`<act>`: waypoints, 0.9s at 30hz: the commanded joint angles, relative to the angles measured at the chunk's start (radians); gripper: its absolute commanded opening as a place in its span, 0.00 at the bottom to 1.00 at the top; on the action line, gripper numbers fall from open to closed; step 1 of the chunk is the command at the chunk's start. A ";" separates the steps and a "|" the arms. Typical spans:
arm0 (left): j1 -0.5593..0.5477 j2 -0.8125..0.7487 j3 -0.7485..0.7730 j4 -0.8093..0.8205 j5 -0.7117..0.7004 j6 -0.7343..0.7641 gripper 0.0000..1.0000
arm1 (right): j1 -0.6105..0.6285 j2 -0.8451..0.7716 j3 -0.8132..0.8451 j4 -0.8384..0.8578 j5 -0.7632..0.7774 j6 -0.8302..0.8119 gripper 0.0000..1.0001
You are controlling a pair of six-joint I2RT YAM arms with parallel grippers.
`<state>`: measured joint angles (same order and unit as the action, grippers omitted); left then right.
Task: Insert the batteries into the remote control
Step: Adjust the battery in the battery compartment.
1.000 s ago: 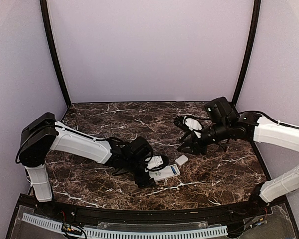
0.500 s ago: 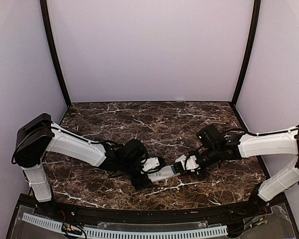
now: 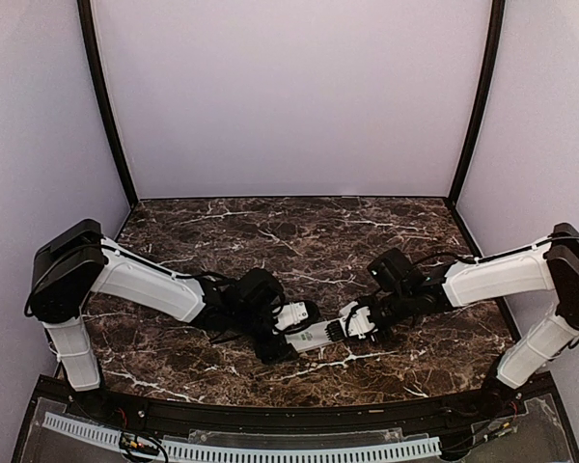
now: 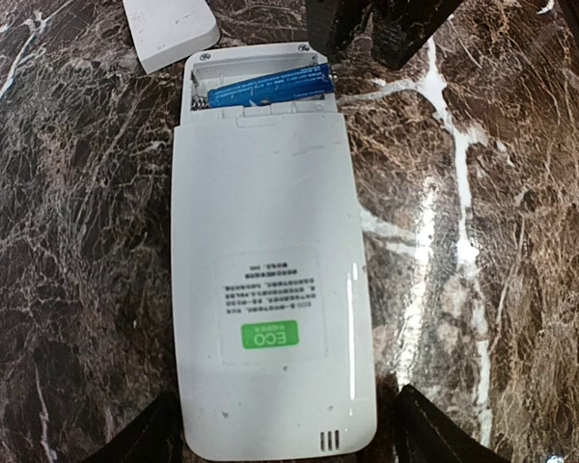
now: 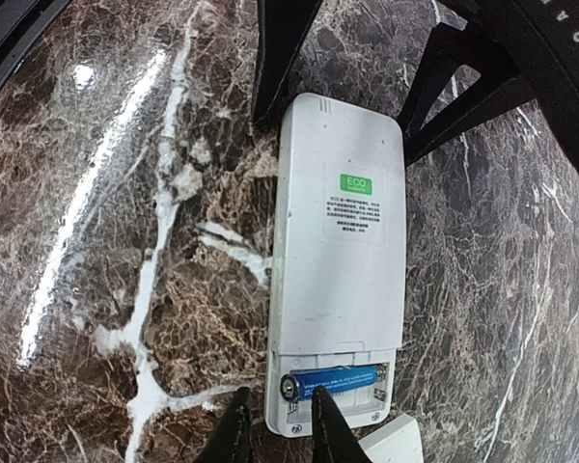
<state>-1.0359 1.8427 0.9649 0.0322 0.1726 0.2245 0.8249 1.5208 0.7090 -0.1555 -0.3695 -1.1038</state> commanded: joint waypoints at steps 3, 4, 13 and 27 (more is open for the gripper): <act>0.007 0.019 -0.016 -0.009 0.015 -0.003 0.72 | 0.016 0.014 0.023 0.024 0.021 -0.009 0.20; 0.007 0.019 -0.016 -0.007 0.015 -0.002 0.71 | 0.019 0.017 0.023 0.024 0.026 -0.014 0.19; 0.007 0.029 -0.003 -0.009 0.017 -0.004 0.64 | 0.028 0.030 0.033 0.028 0.057 -0.009 0.14; 0.007 0.033 0.006 -0.019 0.021 0.002 0.64 | 0.031 0.048 0.044 0.017 0.066 -0.008 0.10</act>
<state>-1.0336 1.8530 0.9665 0.0578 0.1791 0.2241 0.8448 1.5536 0.7368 -0.1490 -0.3119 -1.1141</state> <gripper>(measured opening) 0.642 0.100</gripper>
